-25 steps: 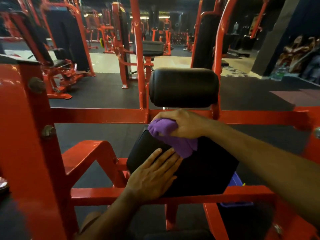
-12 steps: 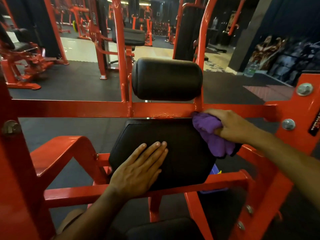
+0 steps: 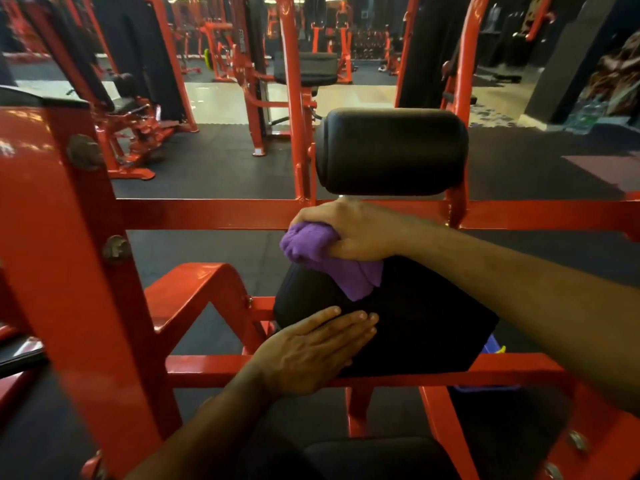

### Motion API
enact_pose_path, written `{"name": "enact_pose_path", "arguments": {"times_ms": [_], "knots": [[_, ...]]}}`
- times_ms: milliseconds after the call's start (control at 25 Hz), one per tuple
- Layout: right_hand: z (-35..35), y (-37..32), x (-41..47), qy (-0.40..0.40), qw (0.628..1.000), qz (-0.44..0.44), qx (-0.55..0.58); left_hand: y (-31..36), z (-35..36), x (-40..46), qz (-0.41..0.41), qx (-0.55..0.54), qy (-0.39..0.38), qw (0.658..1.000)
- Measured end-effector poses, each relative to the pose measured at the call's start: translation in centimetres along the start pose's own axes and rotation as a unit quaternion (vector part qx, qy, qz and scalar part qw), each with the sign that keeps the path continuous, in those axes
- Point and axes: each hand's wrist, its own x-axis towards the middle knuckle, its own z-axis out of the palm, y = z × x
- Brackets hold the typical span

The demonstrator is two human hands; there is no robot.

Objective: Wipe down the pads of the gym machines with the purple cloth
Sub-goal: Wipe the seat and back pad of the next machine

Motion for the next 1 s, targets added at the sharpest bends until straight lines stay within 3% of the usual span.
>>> {"name": "enact_pose_path", "arguments": {"times_ms": [160,360,440,560,640,760,880,1000], "knots": [[-2.0,2.0,-4.4,-0.004,1.0,0.023,0.016,0.0,0.1,-0.1,-0.001,-0.001,0.008,1.0],[-4.0,5.5,-15.0,0.036,0.991,0.101,-0.076,0.1,-0.1,0.1,-0.011,0.004,0.005,1.0],[-2.8,5.0,-18.5,0.118,0.981,0.125,-0.091,0.5,-0.2,0.1,-0.02,-0.003,0.003,1.0],[1.3,2.6,-23.4,0.333,0.923,0.173,-0.077,1.1,-0.7,0.9,-0.079,-0.008,0.021,0.997],[5.1,1.4,-24.0,0.392,0.897,0.17,-0.115,1.1,-1.0,2.6,-0.134,-0.001,0.035,0.99],[7.6,2.1,-19.3,0.377,0.886,0.21,-0.172,1.0,-0.9,4.1,-0.194,-0.005,0.025,0.981],[8.8,2.5,-17.2,0.398,0.862,0.246,-0.193,1.3,-0.5,3.9,-0.197,-0.009,0.021,0.98],[17.0,1.2,-21.9,0.307,0.9,0.21,-0.229,1.5,-0.5,3.7,-0.196,-0.016,0.026,0.98]]}}
